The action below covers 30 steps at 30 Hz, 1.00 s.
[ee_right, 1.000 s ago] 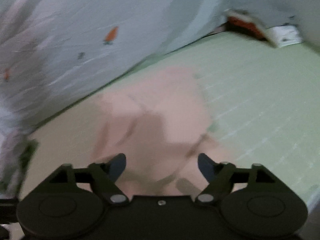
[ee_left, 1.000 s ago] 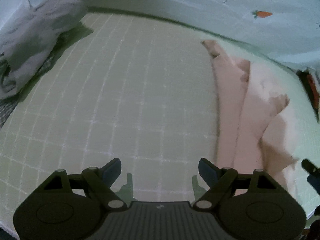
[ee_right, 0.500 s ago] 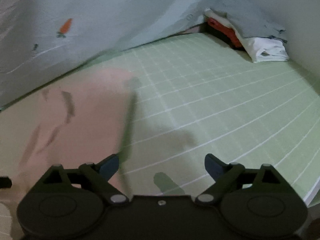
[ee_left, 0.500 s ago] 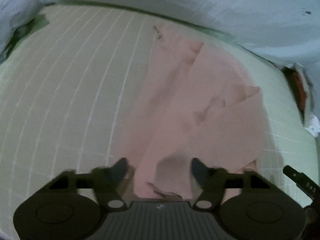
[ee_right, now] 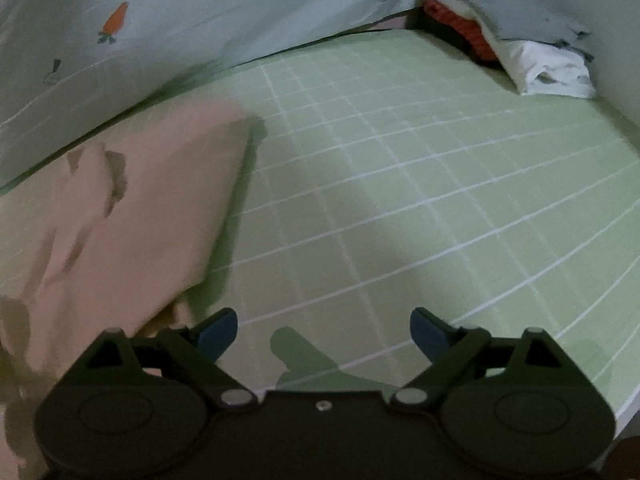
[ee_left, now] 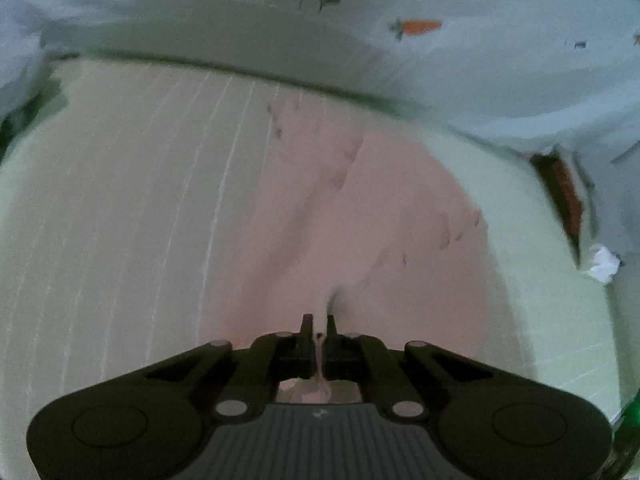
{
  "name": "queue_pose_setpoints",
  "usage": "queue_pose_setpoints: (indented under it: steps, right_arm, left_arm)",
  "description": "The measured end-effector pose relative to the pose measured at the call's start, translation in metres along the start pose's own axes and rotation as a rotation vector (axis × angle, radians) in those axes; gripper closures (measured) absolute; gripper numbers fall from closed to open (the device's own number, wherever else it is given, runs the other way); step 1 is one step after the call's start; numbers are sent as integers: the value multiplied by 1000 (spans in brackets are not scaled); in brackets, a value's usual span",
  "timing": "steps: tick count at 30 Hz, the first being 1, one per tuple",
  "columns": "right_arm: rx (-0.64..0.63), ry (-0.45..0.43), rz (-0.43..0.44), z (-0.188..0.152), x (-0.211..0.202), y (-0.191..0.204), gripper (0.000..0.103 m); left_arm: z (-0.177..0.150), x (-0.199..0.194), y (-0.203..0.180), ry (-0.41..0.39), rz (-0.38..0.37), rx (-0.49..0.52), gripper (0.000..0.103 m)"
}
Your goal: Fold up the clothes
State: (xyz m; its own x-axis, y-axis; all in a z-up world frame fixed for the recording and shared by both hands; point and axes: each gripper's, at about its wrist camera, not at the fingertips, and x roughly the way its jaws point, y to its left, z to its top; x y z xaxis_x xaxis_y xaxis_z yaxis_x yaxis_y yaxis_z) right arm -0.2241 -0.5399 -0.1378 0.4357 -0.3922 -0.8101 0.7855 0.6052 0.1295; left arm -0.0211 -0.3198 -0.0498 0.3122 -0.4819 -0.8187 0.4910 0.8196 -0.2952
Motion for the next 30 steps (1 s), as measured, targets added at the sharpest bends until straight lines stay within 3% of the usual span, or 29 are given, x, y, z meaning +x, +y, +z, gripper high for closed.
queue_pose_setpoints:
  steps: [5, 9, 11, 12, 13, 15, 18, 21, 24, 26, 28, 30]
  right_arm:
    - [16, -22, 69, -11, -3, 36, 7]
    - [-60, -41, -2, -15, 8, 70, 12]
    - [-79, -50, -30, -15, 13, 82, 33]
    - [-73, -53, -33, -14, 15, 84, 60]
    - [-66, -57, -35, -12, 18, 87, 79]
    - [-25, -68, -57, -8, 18, 90, 97]
    - [16, -92, -99, -3, 14, 97, 97]
    - [23, -109, -131, 2, 6, 106, 97]
    - [0, -105, -150, 5, 1, 113, 97]
    - [-13, -90, -153, 6, 3, 117, 97]
    - [-21, -71, -158, 6, 6, 119, 95]
    - [-25, -53, -160, 6, 10, 118, 91]
  left_arm:
    - [50, -8, 26, -51, -68, 8, 101]
    - [91, -9, 45, -88, -128, 20, 101]
    - [110, -9, 53, -101, -160, 27, 101]
    - [120, -9, 57, -111, -177, 23, 101]
    - [130, -9, 62, -120, -195, 19, 101]
    - [150, -11, 70, -141, -230, 8, 101]
    - [178, -24, 92, -206, -273, -33, 101]
    - [198, -38, 124, -282, -252, -103, 101]
    - [201, -34, 164, -303, -149, -203, 101]
    - [196, -19, 189, -262, -58, -278, 101]
    - [183, -10, 194, -218, -6, -292, 98]
    - [168, -6, 193, -185, 28, -291, 73]
